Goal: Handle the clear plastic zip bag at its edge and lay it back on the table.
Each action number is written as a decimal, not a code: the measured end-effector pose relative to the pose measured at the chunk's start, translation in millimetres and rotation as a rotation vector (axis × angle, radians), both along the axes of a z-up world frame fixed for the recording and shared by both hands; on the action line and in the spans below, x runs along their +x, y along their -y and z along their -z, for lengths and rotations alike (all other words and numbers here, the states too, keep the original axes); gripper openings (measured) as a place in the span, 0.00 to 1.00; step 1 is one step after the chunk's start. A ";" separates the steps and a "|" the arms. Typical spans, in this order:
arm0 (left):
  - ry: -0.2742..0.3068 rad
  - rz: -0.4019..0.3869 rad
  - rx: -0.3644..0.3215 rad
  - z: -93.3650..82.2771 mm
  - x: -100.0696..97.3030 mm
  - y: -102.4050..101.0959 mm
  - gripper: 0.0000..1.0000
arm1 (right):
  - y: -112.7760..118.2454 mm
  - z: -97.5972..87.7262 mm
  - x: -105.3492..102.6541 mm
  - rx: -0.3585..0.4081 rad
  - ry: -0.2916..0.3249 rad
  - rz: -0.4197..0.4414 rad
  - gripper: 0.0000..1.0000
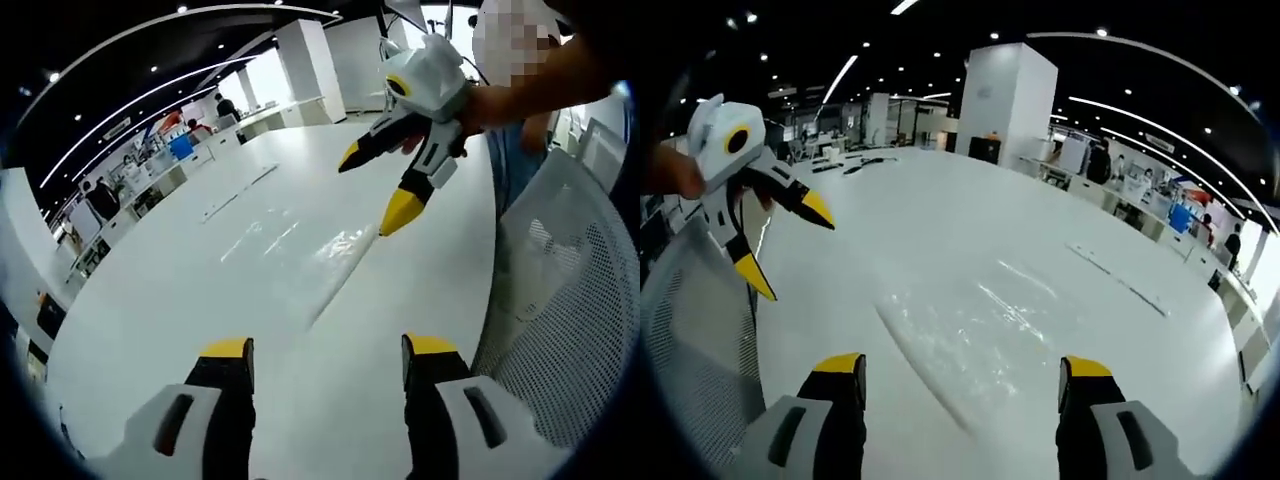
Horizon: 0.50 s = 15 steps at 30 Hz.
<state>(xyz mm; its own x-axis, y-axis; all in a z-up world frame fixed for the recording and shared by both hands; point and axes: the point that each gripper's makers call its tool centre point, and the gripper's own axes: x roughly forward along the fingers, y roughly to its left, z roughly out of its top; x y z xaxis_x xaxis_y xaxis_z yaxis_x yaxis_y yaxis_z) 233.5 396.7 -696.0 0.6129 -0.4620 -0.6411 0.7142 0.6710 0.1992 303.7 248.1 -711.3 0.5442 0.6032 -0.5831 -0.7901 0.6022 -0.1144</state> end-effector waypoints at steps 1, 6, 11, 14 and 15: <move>-0.001 -0.007 -0.003 -1.2 -0.9 0.2 0.63 | 1.0 -1.3 -1.7 0.009 0.000 0.009 0.81; 0.027 -0.028 -0.011 -5.9 3.0 -0.5 0.72 | 2.9 -1.3 -7.9 0.026 -0.006 0.025 0.86; 0.046 -0.031 -0.023 -9.6 3.1 -0.8 0.76 | 8.0 -3.4 -11.2 0.055 -0.007 0.055 0.91; 0.048 -0.041 -0.035 -14.0 -2.1 1.3 0.79 | 10.8 -7.4 -15.2 0.078 -0.015 0.072 0.92; 0.045 -0.051 -0.047 -14.7 -2.6 1.3 0.80 | 11.0 -9.7 -16.9 0.082 -0.011 0.074 0.92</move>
<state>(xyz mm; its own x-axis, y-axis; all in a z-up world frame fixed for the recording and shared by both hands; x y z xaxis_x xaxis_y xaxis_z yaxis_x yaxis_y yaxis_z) 230.9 395.3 -681.3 0.6638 -0.4586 -0.5908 0.6702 0.7154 0.1977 286.8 237.2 -701.5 0.5830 0.6076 -0.5393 -0.7440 0.6660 -0.0540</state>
